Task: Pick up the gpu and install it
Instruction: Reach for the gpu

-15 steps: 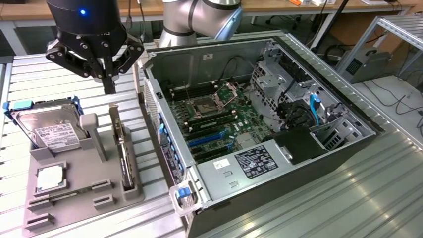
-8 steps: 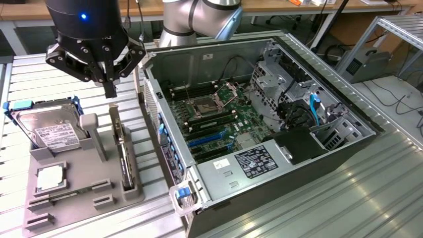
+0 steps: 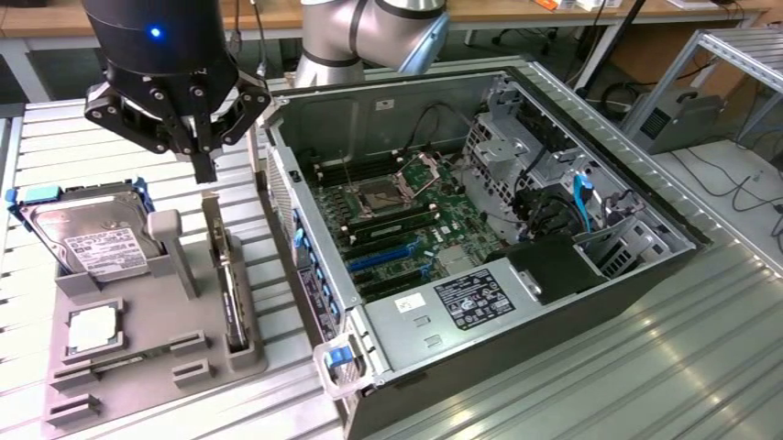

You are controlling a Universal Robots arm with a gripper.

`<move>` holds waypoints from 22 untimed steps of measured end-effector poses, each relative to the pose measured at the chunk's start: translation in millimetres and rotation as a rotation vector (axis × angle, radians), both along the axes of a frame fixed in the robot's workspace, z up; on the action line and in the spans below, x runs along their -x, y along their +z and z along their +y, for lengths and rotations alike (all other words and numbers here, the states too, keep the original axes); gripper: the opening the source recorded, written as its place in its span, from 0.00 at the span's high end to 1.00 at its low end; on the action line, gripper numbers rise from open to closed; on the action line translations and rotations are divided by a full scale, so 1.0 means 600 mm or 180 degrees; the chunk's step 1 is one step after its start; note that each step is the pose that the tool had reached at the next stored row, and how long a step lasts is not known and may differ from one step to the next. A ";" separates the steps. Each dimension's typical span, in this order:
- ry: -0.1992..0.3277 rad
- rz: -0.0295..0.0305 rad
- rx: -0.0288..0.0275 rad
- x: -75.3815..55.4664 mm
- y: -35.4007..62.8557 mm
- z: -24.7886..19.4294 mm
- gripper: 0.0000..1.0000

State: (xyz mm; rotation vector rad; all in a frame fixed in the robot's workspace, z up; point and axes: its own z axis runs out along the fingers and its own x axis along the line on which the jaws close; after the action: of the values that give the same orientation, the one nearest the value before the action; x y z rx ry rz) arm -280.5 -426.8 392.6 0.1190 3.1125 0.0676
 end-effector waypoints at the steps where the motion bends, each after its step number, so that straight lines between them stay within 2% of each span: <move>1: 0.0001 0.0000 0.0000 0.000 0.000 -0.0013 0.89; 4: 0.0000 0.0000 0.0000 0.000 0.000 -0.0060 0.89; 5: 0.0000 0.0000 0.0000 0.000 0.000 -0.0093 0.89; 6: 0.0000 0.0000 0.0000 0.001 0.000 -0.0166 0.89; 7: 0.0000 0.0000 0.0000 0.002 0.000 -0.0205 0.89; 11: 0.0000 0.0000 0.0000 0.005 0.000 -0.0299 0.89; 15: 0.0000 0.0000 0.0000 0.010 0.000 -0.0429 0.89; 22: 0.0000 0.0000 0.0000 0.019 0.000 -0.0586 0.89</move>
State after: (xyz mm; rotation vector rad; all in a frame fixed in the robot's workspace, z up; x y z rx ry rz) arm -291.9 -462.0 392.6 0.1189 3.1124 0.0677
